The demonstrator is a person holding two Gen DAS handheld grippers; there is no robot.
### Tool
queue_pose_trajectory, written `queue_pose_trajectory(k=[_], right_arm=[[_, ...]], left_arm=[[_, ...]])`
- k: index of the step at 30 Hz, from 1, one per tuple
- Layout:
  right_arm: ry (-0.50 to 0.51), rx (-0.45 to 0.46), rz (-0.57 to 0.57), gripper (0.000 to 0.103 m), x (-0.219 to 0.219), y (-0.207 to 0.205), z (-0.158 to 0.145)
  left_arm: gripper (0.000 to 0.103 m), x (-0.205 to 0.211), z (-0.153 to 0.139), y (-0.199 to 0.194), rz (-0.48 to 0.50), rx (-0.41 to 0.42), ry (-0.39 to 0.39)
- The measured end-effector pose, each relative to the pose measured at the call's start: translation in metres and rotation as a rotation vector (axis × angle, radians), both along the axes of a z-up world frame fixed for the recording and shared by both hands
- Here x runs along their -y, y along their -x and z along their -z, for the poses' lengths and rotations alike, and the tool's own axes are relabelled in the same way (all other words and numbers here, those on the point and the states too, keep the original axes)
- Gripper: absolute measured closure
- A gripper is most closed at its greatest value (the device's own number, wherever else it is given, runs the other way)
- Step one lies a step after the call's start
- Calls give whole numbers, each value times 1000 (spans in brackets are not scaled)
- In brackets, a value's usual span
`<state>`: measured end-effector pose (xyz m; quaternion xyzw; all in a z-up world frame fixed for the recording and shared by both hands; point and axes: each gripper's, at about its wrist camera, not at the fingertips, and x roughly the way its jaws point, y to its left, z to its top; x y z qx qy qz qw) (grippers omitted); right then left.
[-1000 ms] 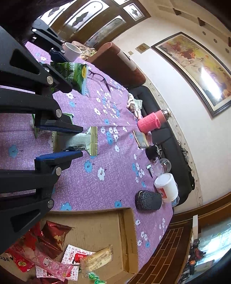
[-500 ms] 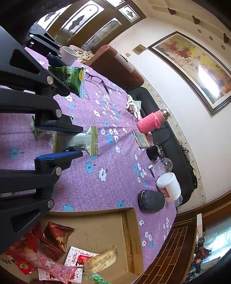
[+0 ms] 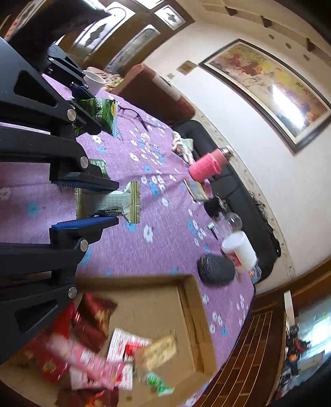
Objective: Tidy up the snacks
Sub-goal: 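Carry the green pea packet and wrapped cake over the cardboard tray, then open both grippers to drop the pea packet and cake into the tray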
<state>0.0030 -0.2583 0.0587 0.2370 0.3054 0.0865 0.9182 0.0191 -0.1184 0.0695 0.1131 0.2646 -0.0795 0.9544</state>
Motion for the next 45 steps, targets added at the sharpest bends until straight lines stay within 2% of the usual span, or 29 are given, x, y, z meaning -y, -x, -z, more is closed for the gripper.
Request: queue_pose_trajectory(k=[9, 13, 17, 21, 25, 28, 34, 43, 45], right_arm=[[40, 26, 239, 81, 91, 69, 3], [37, 4, 317, 81, 121, 87, 15], [21, -2, 331, 81, 132, 91, 22], [12, 11, 327, 81, 132, 91, 23], [14, 5, 326, 81, 131, 88, 24], [22, 1, 331, 81, 130, 87, 25], [26, -39, 336, 80, 131, 80, 29], [24, -41, 323, 79, 130, 79, 31], [22, -37, 312, 77, 129, 79, 30]], left_arm=[[72, 6, -11, 18, 119, -13, 78], [72, 17, -16, 26, 183, -56, 119], [72, 41, -23, 40, 264, -86, 130], [72, 83, -26, 53, 369, -126, 134], [72, 133, -13, 58, 482, -210, 142], [72, 160, 2, 59, 522, -252, 124], [72, 170, 18, 54, 516, -267, 105], [72, 164, 25, 51, 527, -285, 123], [69, 164, 25, 53, 532, -283, 118]])
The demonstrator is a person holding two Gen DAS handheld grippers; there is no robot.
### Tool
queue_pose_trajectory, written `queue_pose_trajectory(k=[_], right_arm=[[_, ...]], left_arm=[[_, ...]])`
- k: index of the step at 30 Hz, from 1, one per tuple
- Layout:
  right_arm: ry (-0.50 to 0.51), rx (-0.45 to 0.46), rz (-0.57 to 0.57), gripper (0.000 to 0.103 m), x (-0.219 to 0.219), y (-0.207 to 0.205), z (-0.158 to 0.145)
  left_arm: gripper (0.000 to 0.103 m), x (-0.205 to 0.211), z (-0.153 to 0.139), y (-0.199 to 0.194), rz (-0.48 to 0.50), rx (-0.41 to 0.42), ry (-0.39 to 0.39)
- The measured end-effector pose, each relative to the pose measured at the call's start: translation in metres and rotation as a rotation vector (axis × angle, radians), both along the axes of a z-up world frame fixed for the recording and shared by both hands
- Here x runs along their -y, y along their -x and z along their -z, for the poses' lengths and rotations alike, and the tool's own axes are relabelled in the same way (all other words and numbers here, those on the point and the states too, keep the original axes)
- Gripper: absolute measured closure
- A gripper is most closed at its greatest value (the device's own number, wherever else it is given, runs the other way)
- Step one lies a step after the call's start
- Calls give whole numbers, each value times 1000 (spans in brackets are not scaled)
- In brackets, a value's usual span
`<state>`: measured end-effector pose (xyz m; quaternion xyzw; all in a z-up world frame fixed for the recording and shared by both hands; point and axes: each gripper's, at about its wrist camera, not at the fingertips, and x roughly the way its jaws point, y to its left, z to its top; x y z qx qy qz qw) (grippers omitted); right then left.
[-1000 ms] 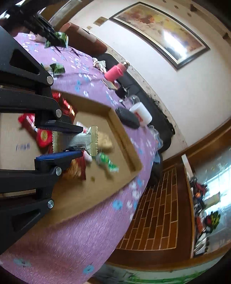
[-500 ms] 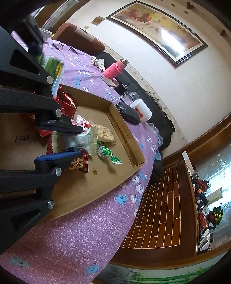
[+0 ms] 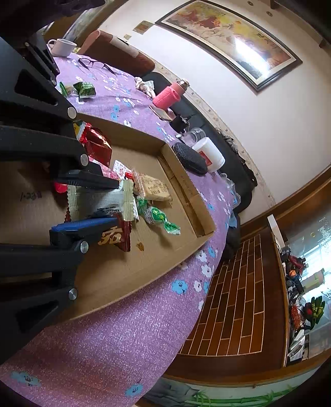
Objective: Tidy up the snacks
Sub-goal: 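Open both grippers to drop the pea packet and cake into the tray, then move the left gripper back from the tray to the remaining snacks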
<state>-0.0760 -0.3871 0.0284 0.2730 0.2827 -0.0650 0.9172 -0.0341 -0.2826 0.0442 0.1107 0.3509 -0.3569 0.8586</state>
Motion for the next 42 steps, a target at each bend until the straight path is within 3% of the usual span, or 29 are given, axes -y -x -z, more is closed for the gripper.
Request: queue_pose_trajectory(k=[10, 30, 36, 42], right_arm=[[-48, 54, 38, 67, 10, 11, -2], [0, 36, 32, 67, 1, 7, -3], [18, 33, 30, 67, -2, 6, -4], [13, 33, 43, 67, 1, 8, -4]], left_arm=[[53, -5, -13, 7, -10, 32, 22], [52, -38, -34, -8, -120, 34, -24], [47, -70, -45, -27, -208, 73, -37], [47, -121, -50, -77, -351, 34, -18]])
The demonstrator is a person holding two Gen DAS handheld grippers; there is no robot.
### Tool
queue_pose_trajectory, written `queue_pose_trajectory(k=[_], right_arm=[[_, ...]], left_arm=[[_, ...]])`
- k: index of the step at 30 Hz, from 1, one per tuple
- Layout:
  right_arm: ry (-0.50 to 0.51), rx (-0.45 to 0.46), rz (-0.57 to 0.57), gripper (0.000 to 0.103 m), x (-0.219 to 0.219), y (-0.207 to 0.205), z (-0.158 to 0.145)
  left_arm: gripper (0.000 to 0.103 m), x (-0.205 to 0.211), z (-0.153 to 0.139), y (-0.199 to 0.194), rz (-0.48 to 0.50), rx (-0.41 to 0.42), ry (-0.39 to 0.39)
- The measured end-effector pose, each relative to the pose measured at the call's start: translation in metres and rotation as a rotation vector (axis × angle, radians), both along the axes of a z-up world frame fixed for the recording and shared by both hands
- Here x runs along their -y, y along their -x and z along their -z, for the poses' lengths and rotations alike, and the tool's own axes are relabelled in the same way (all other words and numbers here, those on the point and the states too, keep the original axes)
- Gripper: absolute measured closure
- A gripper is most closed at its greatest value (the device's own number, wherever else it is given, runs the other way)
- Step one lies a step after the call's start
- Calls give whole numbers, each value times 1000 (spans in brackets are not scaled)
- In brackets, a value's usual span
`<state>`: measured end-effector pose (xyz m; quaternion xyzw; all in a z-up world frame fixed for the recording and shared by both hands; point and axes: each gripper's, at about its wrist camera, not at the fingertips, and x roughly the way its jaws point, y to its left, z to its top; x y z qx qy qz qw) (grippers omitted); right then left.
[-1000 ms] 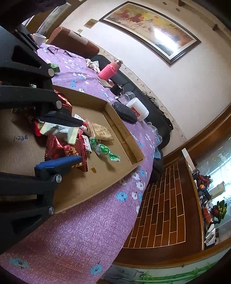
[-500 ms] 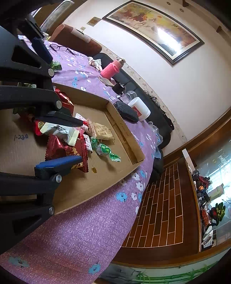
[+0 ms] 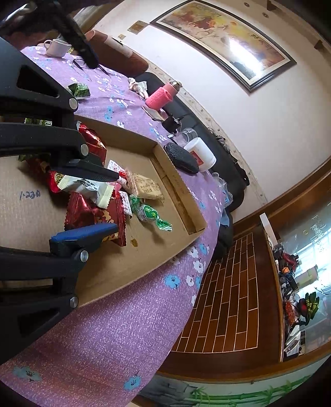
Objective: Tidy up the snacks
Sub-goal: 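Move the left gripper back from the tray to the remaining snacks, then grasp a green-and-white snack packet with the left gripper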
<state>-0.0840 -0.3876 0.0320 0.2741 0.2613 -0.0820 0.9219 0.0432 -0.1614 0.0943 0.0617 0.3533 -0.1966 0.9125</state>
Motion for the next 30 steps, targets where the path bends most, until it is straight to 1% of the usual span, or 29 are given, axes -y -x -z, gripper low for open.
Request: queue_pose_trajectory(k=[1, 4, 6, 7, 9, 12, 15, 18, 20, 21, 24, 26, 30], right_arm=[[2, 0, -1, 67, 0, 0, 0], [2, -2, 1, 67, 0, 0, 0], [1, -2, 3, 67, 0, 0, 0], [0, -2, 5, 67, 0, 0, 0], [0, 1, 6, 67, 0, 1, 0], [1, 3, 7, 67, 1, 1, 0], [0, 3, 7, 67, 0, 2, 0], [-6, 7, 6, 67, 1, 3, 0], [-14, 7, 4, 67, 2, 3, 0], [-18, 6, 3, 67, 2, 3, 0], [-24, 7, 1, 67, 3, 2, 1], [-29, 8, -1, 67, 4, 3, 1], [-36, 7, -3, 67, 5, 2, 2]], left_arm=[[47, -11, 0, -13, -26, -8, 1], [47, -33, 7, -41, -62, -30, 0], [47, -44, 19, -60, -80, -83, 9], [47, -52, 29, -73, -77, -144, 35], [47, -60, 47, -84, -88, -226, 49], [47, -67, 67, -88, -78, -311, 60], [47, -73, 75, -81, -44, -374, 107], [47, -74, 76, -66, 10, -382, 84], [47, -75, 73, -57, 48, -373, 66], [44, -76, 70, -53, 63, -357, 55], [32, -77, 66, -54, 34, -307, 17], [31, -74, 64, -57, 3, -266, -24], [31, -65, 61, -65, -7, -227, -58]])
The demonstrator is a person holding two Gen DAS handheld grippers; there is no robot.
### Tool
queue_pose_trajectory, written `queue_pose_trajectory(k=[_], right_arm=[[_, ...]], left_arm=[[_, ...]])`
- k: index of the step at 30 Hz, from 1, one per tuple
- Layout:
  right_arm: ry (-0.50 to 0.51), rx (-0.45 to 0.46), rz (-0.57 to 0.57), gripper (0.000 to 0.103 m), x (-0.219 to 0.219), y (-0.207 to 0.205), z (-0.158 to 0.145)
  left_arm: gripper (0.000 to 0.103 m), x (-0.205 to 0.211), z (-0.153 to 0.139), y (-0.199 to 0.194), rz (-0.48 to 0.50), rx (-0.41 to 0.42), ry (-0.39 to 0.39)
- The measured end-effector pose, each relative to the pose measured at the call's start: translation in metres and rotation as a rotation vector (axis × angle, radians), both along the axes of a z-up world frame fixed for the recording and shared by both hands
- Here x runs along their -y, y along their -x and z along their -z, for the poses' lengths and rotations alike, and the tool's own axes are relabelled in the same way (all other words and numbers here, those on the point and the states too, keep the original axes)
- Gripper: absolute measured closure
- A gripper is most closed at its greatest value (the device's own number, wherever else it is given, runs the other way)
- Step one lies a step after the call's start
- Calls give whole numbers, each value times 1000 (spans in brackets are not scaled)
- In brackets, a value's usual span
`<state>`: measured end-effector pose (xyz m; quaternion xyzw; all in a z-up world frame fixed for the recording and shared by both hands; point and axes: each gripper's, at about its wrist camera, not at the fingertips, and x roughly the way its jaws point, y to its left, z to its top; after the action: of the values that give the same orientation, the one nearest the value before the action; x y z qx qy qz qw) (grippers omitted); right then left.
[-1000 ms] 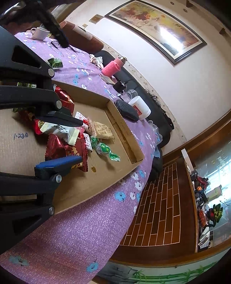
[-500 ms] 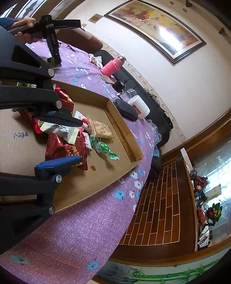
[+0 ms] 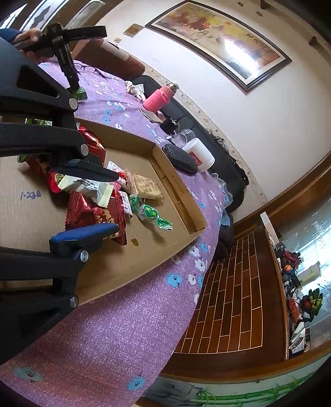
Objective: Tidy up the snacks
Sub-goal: 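Grasp a green-and-white snack packet with the left gripper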
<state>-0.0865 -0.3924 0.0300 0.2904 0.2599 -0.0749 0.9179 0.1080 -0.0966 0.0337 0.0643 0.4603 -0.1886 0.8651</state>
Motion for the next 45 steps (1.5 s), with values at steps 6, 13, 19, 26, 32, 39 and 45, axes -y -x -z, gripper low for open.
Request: queue_pose_trajectory(k=[6, 13, 19, 26, 32, 39, 45], right_arm=[[-1, 0, -1, 67, 0, -1, 0], [-6, 0, -3, 67, -1, 0, 1], [-10, 0, -3, 67, -1, -1, 1], [-11, 0, -3, 67, 0, -1, 1], [-11, 1, -3, 67, 0, -1, 1], [-3, 0, -2, 67, -1, -1, 1], [62, -16, -25, 67, -14, -5, -4]], left_arm=[[31, 15, -1, -9, 22, 31, -19], [31, 16, 15, 5, 96, -35, -73], [31, 2, 12, 8, 67, -18, -73], [31, 11, 20, -11, 7, -76, -38], [44, 17, 23, -16, -57, -72, -28], [68, 1, 14, -11, -103, -74, 33], [68, -26, -5, 5, -157, -46, 101]])
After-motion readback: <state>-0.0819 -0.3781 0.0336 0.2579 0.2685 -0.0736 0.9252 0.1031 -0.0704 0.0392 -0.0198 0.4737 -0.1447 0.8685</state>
